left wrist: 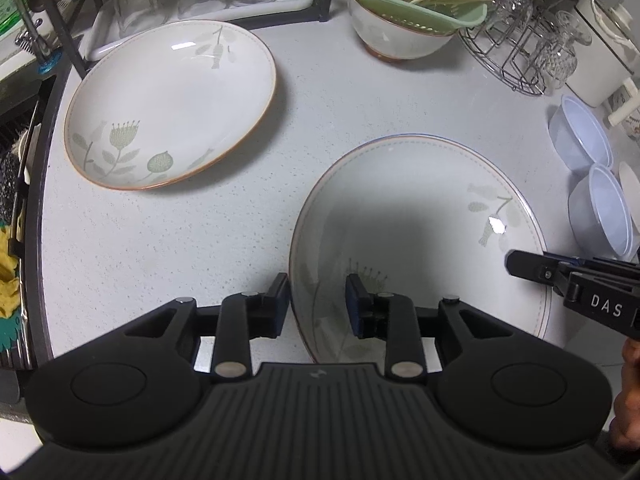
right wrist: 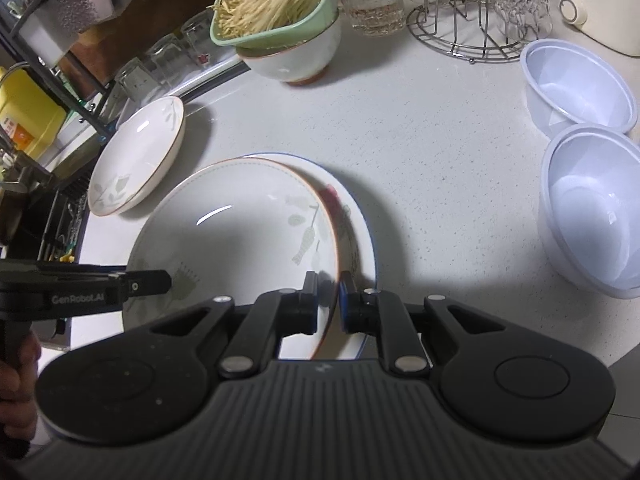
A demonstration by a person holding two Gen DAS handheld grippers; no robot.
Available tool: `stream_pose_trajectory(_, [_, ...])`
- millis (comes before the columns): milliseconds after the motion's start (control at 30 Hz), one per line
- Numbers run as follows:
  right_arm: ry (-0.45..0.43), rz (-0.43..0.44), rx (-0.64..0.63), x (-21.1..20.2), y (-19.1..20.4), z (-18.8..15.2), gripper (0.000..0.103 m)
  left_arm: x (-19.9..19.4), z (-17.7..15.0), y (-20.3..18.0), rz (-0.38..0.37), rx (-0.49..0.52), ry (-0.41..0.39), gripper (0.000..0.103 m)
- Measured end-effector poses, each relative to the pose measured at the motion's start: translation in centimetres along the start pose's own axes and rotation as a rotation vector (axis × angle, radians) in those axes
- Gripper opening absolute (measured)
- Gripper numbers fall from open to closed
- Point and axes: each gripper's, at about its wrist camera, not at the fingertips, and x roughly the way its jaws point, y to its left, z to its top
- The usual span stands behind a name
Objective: Organize plates and bowls
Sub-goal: 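Carry the leaf-pattern plate over and lower it onto the rose plate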
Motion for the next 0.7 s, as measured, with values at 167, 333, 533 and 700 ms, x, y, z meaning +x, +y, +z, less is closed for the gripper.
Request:
stream_pose_trajectory(167, [-0.021, -0.018, -0.019, -0.1, 0.4, -0.3, 0.015, -0.8, -0.3, 0.8, -0.040, -0.053, -0.004, 0.035])
stream_pose_trajectory(333, [-0.053, -0.019, -0.020, -0.7, 0.3, -0.3, 0.015, -1.9, -0.6, 1.4, -0.057, -0.092, -0.027, 0.036])
stream_pose_trajectory(533, [-0.085, -0.036, -0.048, -1.2, 0.6, -0.4, 0.015, -2.6, -0.7, 1.3, -0.063, -0.111, -0.045, 0.036])
stream_pose_trajectory(700, [-0.134, -0.022, -0.040, -1.9, 0.4, -0.4, 0.015, -2.8, -0.9, 0.9, -0.055, -0.107, -0.050, 0.036])
